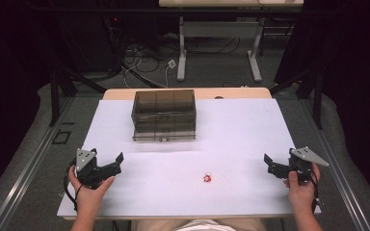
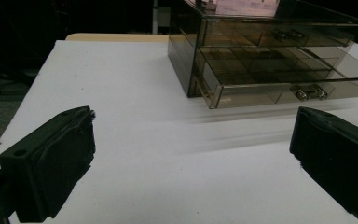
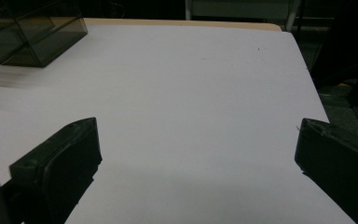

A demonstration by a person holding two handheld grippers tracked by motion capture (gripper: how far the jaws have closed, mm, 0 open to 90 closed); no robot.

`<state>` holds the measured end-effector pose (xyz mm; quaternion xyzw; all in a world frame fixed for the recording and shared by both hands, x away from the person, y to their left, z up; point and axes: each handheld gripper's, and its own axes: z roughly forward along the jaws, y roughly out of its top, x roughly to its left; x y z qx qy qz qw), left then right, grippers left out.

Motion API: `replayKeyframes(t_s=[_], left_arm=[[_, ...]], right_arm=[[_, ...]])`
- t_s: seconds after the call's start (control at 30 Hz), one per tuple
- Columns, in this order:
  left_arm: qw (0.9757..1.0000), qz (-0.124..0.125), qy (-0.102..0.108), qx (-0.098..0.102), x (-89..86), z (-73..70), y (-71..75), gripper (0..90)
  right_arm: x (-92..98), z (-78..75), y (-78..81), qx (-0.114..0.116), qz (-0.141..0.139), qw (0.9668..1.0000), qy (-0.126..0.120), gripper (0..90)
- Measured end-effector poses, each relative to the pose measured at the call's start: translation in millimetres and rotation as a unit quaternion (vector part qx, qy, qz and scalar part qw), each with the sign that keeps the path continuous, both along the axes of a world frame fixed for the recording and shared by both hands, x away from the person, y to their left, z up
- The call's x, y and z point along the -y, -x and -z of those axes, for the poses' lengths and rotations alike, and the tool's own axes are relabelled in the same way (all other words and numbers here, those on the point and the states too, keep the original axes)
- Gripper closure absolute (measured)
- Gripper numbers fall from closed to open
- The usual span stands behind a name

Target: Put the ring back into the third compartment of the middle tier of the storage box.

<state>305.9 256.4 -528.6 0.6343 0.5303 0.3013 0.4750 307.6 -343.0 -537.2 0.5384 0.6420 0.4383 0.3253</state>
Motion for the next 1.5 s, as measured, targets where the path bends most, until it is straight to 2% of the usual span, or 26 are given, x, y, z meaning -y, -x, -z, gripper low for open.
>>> replayKeyframes(t_s=[0.2,0.23,0.4,0.47,0.6,0.63,0.7,0.73,0.8,0.83,0.9,0.97,1.03,1.07,1.1,1.2,1.23,1.27,1.3,1.5], left_arm=[[1.0,0.003,0.003,0.002,1.1,0.2,-0.5,0.2],[0.9999,0.005,0.006,0.009,2.0,-0.7,0.2,0.2],[0.9996,0.014,0.012,0.021,4.9,-3.3,2.3,0.2],[0.9995,0.017,0.016,0.022,6.3,-3.7,3.6,0.2],[0.9993,0.022,0.023,0.02,8.0,-4.2,5.5,0.2],[0.9992,0.028,0.019,0.023,9.5,-4.3,6.1,0.2],[0.9991,0.028,0.018,0.028,11.8,-4.5,5.6,0.2],[0.999,0.029,0.018,0.028,12.7,-4.6,5.5,0.2],[0.9989,0.03,0.02,0.031,14.0,-4.3,5.0,0.2],[0.9988,0.032,0.021,0.03,15.4,-3.8,5.0,0.1],[0.9987,0.037,0.021,0.027,19.2,-3.1,5.7,0.1],[0.9984,0.046,0.018,0.027,24.0,-3.1,7.2,0.1],[0.9974,0.059,0.021,0.034,29.7,-3.8,7.8,0.2],[0.9967,0.069,0.023,0.036,32.6,-4.6,8.1,0.2],[0.9955,0.082,0.02,0.043,39.1,-5.7,8.9,0.2],[0.995,0.088,0.015,0.044,46.2,-6.2,9.8,0.2],[0.9939,0.099,0.023,0.042,52.7,-7.3,11.1,0.2],[0.9939,0.099,0.023,0.042,52.7,-7.3,11.1,0.2],[0.9929,0.109,0.023,0.043,59.6,-8.3,12.3,0.2],[0.9909,0.126,0.023,0.042,76.2,-10.2,10.9,1.0]], right_arm=[[-0.6,2.3,0.7,0.002,0.003,1.0,-0.002,0.1],[-1.3,1.9,1.5,-0.001,0.003,1.0,-0.002,0.1],[-3.2,1.4,2.7,0.0,0.0,1.0,0.006,0.0],[-4.3,1.5,1.5,0.009,0.001,1.0,0.004,0.1],[-5.4,0.5,2.4,0.005,0.003,1.0,0.002,0.0],[-4.8,0.6,2.7,0.005,0.003,1.0,0.004,0.0],[-5.1,2.1,3.1,0.005,0.009,0.9999,-0.006,0.0],[-3.4,1.9,3.2,-0.004,0.008,1.0,-0.005,0.0],[-3.0,3.9,-0.3,0.004,0.008,0.9998,-0.018,0.1],[-2.4,3.2,-0.8,-0.004,0.006,0.9998,-0.018,0.3],[-3.0,3.9,-2.2,0.0,0.008,0.9998,-0.02,0.8],[-3.9,3.2,-1.7,-0.008,0.006,0.9998,-0.016,1.1],[-6.4,3.1,-0.3,-0.001,0.003,0.9999,-0.014,1.1],[-7.8,2.4,1.2,0.006,-0.001,1.0,-0.004,1.0],[-8.6,1.5,2.8,0.0,0.0,1.0,-0.002,1.0],[-10.6,3.1,2.5,0.006,-0.003,1.0,-0.004,1.0],[-11.4,4.0,1.7,0.008,-0.005,1.0,-0.003,1.0],[-11.4,4.0,1.7,0.008,-0.005,1.0,-0.003,1.0],[-11.7,2.9,2.5,-0.003,-0.009,1.0,0.004,1.0],[-13.4,3.1,2.2,0.001,-0.007,1.0,-0.001,1.0]])
